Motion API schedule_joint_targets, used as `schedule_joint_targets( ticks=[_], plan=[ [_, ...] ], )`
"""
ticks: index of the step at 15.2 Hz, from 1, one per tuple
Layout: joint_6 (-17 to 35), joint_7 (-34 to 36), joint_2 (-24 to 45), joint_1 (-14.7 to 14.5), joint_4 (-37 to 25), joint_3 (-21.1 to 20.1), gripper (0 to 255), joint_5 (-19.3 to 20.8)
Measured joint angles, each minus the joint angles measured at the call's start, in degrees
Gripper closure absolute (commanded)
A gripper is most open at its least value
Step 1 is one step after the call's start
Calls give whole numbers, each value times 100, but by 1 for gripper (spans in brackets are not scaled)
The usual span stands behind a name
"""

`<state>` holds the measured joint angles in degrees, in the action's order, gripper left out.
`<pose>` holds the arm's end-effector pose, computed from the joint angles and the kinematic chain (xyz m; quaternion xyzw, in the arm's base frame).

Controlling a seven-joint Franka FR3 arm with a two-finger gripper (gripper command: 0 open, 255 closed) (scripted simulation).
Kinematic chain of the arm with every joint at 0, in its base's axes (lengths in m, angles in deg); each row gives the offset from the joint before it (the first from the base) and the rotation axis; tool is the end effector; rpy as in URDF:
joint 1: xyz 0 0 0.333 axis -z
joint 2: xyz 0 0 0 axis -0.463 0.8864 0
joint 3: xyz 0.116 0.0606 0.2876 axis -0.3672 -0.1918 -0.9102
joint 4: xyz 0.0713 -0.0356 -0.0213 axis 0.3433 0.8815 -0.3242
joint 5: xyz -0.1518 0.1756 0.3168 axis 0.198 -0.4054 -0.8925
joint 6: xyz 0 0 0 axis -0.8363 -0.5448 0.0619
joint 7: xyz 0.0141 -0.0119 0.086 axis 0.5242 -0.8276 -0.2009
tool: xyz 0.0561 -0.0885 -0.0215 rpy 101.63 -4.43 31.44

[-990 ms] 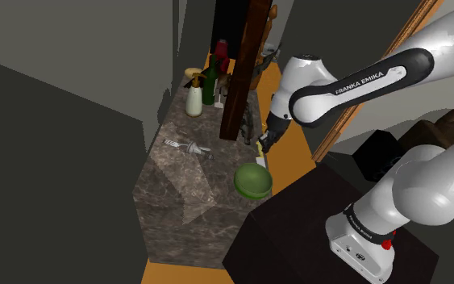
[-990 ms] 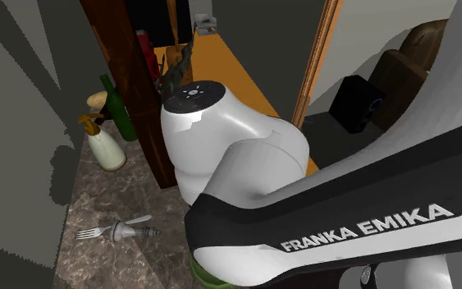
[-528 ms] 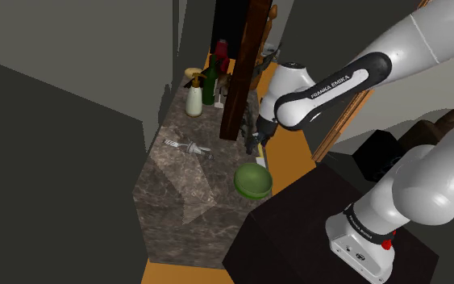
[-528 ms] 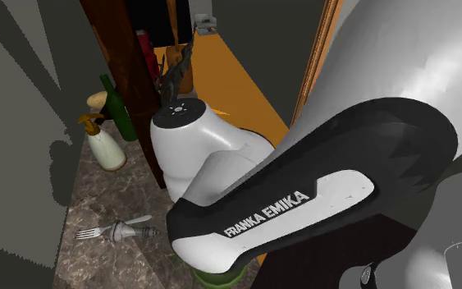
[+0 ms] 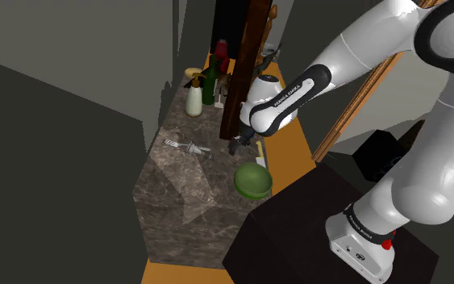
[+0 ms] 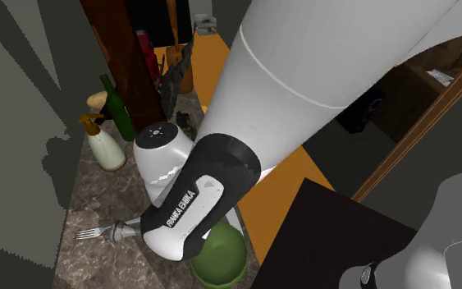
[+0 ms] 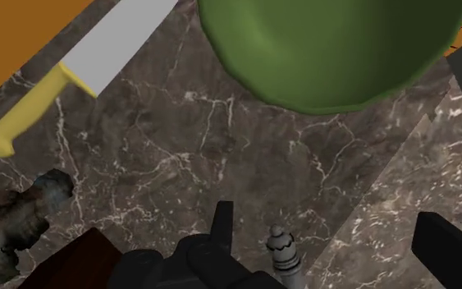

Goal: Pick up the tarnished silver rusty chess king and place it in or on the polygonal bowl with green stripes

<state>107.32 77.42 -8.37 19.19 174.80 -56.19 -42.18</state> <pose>0.4817 0.1101 0.1964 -0.9923 -0.1172 -0.0277 0.0273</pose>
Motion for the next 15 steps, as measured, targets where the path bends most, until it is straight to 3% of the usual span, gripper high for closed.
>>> schedule_joint_targets(
  ticks=[7, 15],
  plan=[
    [409, -570, 1621, 97, -1458, -107, 0, 169],
    [386, -986, 3089, 48, -3170, -206, 0, 396]
  ],
)
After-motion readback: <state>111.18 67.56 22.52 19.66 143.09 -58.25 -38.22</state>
